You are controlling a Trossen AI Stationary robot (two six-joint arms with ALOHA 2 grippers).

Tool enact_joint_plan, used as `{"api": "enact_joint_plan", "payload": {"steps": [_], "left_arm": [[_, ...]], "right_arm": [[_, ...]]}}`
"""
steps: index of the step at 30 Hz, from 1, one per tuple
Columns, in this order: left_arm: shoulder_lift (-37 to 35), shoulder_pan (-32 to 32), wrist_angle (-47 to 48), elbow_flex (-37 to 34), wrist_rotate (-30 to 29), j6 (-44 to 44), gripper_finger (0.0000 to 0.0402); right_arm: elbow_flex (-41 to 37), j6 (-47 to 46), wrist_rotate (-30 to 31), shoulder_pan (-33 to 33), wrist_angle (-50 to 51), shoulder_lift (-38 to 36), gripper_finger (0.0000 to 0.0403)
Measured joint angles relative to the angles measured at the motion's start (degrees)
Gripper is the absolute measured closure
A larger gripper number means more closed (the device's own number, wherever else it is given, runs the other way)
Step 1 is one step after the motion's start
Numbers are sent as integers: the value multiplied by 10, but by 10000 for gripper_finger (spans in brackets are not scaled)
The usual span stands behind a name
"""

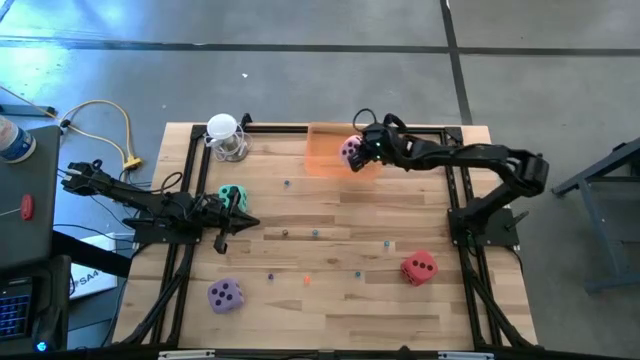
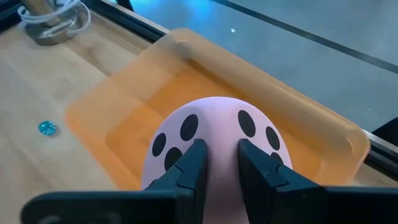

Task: Pick & Place Dice
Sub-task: Put the large pink die into the orange bin, then put the blue die into the orange bin

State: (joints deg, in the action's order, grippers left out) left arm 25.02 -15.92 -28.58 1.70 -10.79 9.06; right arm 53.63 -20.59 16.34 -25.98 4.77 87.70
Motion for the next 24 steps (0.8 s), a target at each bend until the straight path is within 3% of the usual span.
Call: {"api": "enact_joint_plan", "payload": {"steps": [6, 20, 24], "left_arm": [[0, 0, -3, 0, 0, 0, 401], [0, 0, -2, 0, 0, 0, 401], [0, 0, -2, 0, 0, 0, 401]], "right_arm": [[0, 29, 2, -9, -37, 26, 296], [0, 30, 20, -9, -49, 26, 203], [0, 70, 41, -7, -70, 3, 177]]}}
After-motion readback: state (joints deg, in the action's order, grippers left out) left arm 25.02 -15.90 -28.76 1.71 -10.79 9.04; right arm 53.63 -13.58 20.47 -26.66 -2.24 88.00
